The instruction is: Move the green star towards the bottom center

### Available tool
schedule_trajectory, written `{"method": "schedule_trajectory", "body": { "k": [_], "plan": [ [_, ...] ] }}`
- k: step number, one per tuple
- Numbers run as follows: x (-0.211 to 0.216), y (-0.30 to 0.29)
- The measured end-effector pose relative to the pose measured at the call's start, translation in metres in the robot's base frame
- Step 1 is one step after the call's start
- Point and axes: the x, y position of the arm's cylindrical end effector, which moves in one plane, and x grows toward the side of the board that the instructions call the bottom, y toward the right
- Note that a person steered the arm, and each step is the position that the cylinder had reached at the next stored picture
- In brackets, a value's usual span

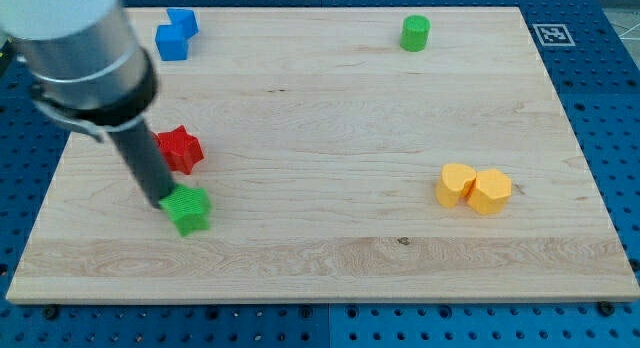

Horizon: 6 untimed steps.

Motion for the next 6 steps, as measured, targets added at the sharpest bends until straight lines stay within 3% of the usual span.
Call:
{"method": "schedule_trajectory", "body": {
  "k": [3,6],
  "plan": [
    [0.055,0.006],
    [-0.013,0.09]
  ]
}}
